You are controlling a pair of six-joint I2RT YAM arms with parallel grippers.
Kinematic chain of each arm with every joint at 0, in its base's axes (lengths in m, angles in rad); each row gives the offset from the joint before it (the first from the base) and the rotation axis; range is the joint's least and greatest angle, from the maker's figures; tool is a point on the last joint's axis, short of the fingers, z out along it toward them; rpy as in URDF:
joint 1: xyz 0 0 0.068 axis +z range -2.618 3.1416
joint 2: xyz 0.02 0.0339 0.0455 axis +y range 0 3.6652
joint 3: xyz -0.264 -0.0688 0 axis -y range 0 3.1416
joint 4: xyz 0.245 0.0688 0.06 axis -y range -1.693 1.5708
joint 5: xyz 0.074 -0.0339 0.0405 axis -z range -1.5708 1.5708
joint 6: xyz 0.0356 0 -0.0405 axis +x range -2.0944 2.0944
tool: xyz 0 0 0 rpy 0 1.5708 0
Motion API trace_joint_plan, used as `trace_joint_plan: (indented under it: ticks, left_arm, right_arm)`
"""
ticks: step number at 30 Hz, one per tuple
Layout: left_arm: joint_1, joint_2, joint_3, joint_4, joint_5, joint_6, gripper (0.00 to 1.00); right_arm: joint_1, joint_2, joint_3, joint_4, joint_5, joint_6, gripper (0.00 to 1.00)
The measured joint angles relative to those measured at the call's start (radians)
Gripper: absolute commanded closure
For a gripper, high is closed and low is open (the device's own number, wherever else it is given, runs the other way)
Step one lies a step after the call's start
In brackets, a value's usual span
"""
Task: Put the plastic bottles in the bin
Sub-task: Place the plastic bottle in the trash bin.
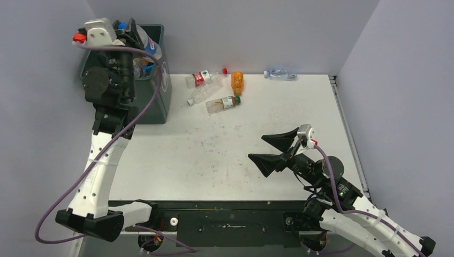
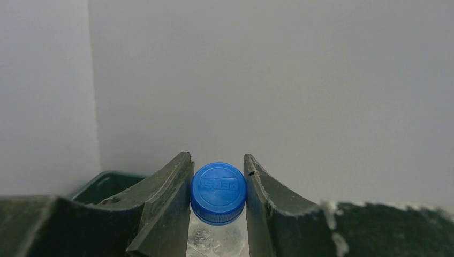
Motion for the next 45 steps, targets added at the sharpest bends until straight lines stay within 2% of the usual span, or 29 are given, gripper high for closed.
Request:
trace_joint_plan:
  ticks: [11,20,23,27,32,36,41,45]
  left_arm:
    - [0.175,0.092,-0.145,0.034,-0.12,0.036,1.0]
    - [0.236,0.099,-0.2,0.064,-0.247,0.072,1.0]
    - [0.264,0.094,-0.224,0.091,-0.206,0.026,1.0]
    - [0.27,0.097,-0.23,0.108,-0.047,-0.062,1.0]
    - [0.265,0.182,-0.135,0.124,0.087,-0.132,1.0]
    - [0.273,0.279,-0.121,0.223,0.104,-0.143,1.0]
    - [0.309,0.464,-0.118,0.431,0.109,-0.104,1.0]
    - [0.319,0.609,-0.019,0.445,0.12,-0.09,0.99]
  right_arm:
    - [0.0,0.023,-0.032,0.005,0.003,0.008,0.1]
    - [0.0,0.05,-0.041,0.011,0.006,0.018,0.11]
    - [0.0,0.054,-0.047,0.018,0.006,0.021,0.1]
    - [0.0,0.071,-0.053,0.032,0.006,0.027,0.1]
    - [0.0,0.082,-0.061,0.043,0.006,0.035,0.1]
    - [0.0,0.089,-0.079,0.049,0.009,0.043,0.1]
    - [0.0,0.122,-0.098,0.066,0.009,0.061,0.1]
    - [0.0,0.141,-0.142,0.079,0.009,0.083,0.1]
